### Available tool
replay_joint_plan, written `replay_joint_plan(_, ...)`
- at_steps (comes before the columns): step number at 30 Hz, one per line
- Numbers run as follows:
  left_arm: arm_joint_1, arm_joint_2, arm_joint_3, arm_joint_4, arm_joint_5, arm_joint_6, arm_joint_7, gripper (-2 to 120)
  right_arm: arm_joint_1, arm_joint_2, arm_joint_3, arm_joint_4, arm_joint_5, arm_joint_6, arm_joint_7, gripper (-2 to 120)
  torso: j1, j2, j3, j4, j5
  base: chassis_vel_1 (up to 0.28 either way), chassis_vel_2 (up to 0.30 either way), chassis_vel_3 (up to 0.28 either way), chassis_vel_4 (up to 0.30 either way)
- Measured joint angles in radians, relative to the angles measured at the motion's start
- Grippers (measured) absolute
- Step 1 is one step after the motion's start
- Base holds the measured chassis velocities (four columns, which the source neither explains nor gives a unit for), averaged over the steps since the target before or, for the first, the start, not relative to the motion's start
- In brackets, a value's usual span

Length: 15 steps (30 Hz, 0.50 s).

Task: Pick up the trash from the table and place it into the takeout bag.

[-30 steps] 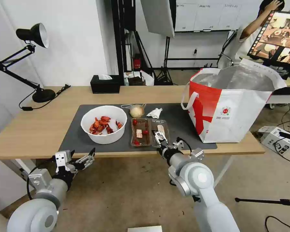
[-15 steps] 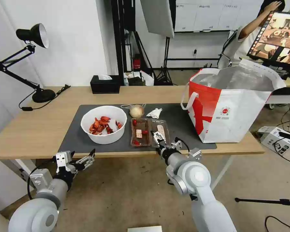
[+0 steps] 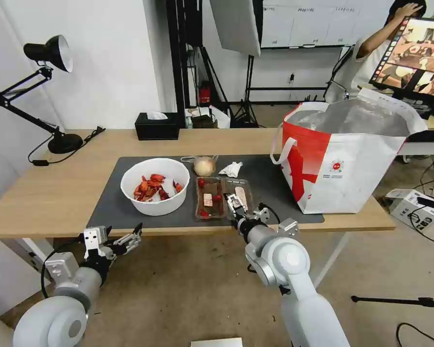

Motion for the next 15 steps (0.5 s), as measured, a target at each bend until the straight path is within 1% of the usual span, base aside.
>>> replay_joint_plan(6, 0.004, 0.0, -0.001, -0.001, 0.0, -0.001, 0.0, 100, 0.001, -0.001, -0.006, 0.0, -0.023, 0.001, -0.019, 100, 0.0, 0.0, 0.0, 0.0003, 0.0001, 0.0, 0.0, 0.0, 0.0)
replay_joint_plan(11, 0.006, -0.005, 0.001, -0.002, 0.0, -0.002, 0.001, 100, -0.001, -0.012, -0.019, 0.004, -0.106, -0.004, -0.072, 100, 0.0, 0.0, 0.0, 0.0001, 0.0001, 0.0, 0.0, 0.0, 0.0)
replay_joint_plan(15, 0.009, -0.011, 0.006, -0.002, 0.003, -0.003, 0.001, 100, 0.002, -0.017, -0.021, 0.006, -0.147, -0.005, -0.088, 100, 0.0, 0.0, 0.0, 0.0001, 0.0001, 0.0, 0.0, 0.0, 0.0)
